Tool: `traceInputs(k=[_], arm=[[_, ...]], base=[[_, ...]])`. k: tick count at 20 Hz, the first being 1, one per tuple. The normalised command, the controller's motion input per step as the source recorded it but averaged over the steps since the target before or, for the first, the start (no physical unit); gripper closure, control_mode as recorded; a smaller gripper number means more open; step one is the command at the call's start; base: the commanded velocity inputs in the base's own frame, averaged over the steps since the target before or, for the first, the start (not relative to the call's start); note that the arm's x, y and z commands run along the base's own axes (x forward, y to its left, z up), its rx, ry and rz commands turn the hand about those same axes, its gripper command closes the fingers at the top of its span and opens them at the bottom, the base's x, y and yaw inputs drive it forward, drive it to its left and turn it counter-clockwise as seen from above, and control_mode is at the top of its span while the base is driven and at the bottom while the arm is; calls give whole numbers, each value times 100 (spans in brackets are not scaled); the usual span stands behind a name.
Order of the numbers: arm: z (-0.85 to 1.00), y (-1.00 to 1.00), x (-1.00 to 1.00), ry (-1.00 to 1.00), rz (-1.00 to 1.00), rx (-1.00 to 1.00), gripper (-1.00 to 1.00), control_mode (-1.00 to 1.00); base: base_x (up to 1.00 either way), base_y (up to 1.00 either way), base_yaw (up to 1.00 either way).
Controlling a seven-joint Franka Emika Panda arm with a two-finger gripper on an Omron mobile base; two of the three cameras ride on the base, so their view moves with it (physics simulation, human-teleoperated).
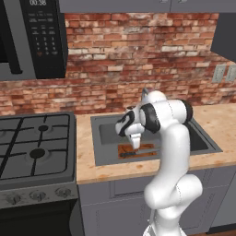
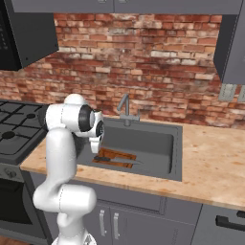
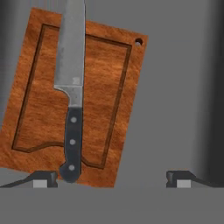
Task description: Move the cutting board and knife to the sink. Then move spray from the cabinet to the counter.
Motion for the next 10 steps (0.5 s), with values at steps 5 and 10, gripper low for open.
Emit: traceInputs(k=[5, 10], arm=[[57, 0, -40, 0, 13, 0, -100, -100], [55, 0, -46, -1, 19, 0, -100, -100]], base=[[0, 0, 0], [0, 0, 0]])
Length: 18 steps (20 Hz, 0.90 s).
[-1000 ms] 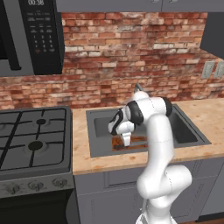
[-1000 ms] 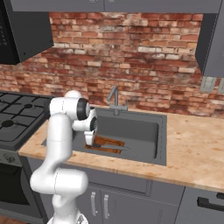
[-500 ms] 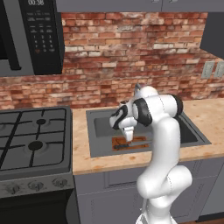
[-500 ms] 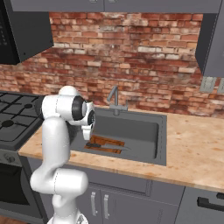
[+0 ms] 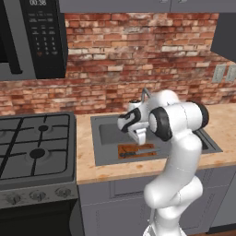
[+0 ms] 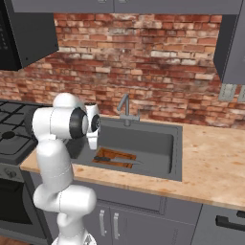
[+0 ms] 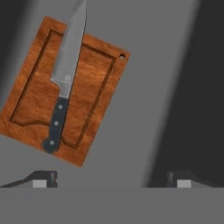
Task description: Move the cutting board and knife to the sink. Then move spray from the cabinet to the counter.
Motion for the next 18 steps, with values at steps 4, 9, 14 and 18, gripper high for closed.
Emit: traceInputs(k=[4, 9, 14, 18], arm=[[51, -1, -54, -4, 23, 0, -100, -100], [51, -2, -56, -3, 21, 0, -100, -100], [51, -1, -55, 0, 19, 0, -100, -100], [47, -2, -56, 0, 19, 0, -100, -100]], base=[[0, 0, 0], [0, 0, 0], [0, 0, 0], [0, 0, 0]])
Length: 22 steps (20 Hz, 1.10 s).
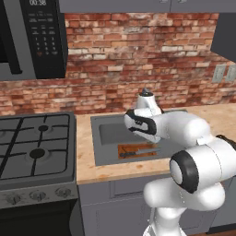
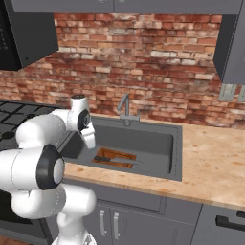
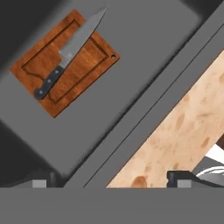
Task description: Move the cutting board and knife to the sink. Then move spray from the cabinet to the counter.
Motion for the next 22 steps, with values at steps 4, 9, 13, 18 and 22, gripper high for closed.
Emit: traceInputs(k=[4, 9, 13, 18, 22], arm=[[46, 0, -56, 0, 16, 0, -100, -100], [45, 0, -57, 0, 13, 0, -100, -100], [38, 0, -57, 0, 10, 0, -100, -100], [33, 0, -55, 0, 7, 0, -100, -100], [26, 0, -54, 0, 7, 0, -100, -100]], base=[[0, 0, 0], [0, 0, 0], [0, 0, 0], [0, 0, 0], [0, 0, 0]])
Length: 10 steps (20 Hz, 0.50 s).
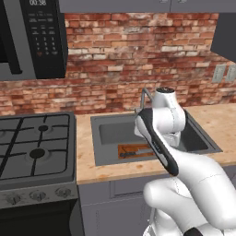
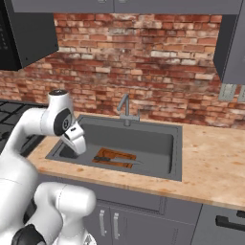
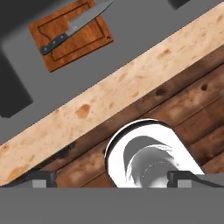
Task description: Move the cutting board and knife to the sink. Then move spray from the cabinet to the counter.
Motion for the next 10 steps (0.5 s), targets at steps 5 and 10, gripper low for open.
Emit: traceInputs(k=[5, 10], arm=[[21, -1, -53, 0, 8, 0, -100, -100], [22, 0, -42, 0, 9, 0, -100, -100]], base=[[0, 0, 0], [0, 0, 0]])
